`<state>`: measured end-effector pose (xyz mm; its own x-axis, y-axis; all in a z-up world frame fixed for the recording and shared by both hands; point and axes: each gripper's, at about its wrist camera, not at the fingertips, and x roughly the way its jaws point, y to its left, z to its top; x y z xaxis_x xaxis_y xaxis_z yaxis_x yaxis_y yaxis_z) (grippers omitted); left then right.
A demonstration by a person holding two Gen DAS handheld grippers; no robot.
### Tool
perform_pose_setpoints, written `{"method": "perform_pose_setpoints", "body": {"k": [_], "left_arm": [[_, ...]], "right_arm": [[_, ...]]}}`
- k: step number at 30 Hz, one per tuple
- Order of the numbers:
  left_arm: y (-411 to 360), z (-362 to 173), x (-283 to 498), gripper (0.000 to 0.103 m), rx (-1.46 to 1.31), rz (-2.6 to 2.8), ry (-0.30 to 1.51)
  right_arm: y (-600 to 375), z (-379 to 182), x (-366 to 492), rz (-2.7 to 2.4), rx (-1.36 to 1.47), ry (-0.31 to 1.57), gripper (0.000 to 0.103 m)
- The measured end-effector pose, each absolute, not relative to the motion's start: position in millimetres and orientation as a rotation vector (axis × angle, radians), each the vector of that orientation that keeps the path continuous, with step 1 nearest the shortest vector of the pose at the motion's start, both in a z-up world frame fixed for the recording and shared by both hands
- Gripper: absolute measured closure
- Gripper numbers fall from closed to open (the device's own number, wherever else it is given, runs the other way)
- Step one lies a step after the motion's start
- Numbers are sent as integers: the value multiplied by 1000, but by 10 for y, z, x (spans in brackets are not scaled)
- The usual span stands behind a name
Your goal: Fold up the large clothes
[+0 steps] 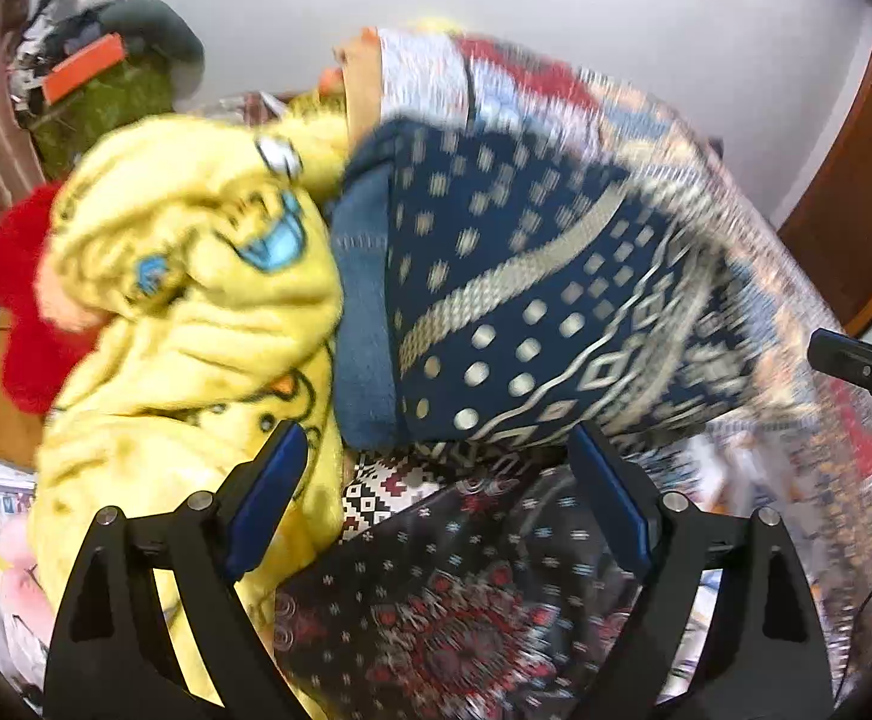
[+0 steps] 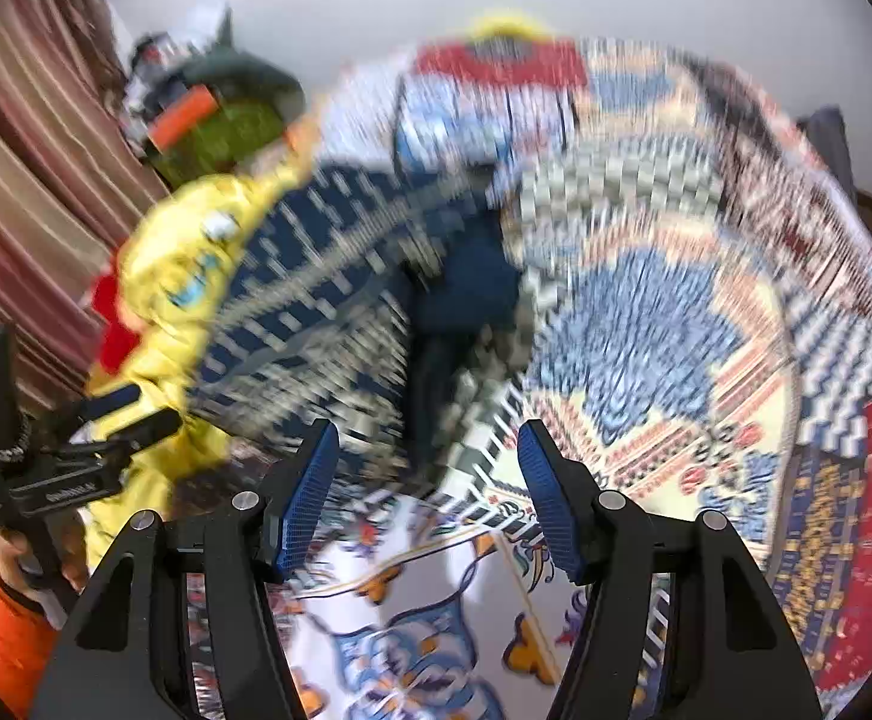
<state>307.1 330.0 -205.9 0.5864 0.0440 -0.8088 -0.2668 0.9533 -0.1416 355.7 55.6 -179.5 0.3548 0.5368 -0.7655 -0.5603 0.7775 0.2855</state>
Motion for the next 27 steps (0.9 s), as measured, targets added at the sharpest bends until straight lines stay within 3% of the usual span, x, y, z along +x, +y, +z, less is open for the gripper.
{"method": "perform_pose_setpoints", "body": {"k": [13, 19, 25, 27], "left_arm": [[2603, 16, 1852, 14, -132, 140, 380], [2281, 433, 1247, 14, -95, 132, 192], [2078, 494, 940, 14, -57, 156, 111], [2061, 470, 899, 8, -62, 158, 107]], "right_arm": [[244, -46, 2184, 761, 37, 409, 45], [141, 280, 1571, 761, 46, 220, 45], [119, 299, 1295, 744, 60, 149, 45], [128, 283, 1272, 732, 53, 149, 43]]}}
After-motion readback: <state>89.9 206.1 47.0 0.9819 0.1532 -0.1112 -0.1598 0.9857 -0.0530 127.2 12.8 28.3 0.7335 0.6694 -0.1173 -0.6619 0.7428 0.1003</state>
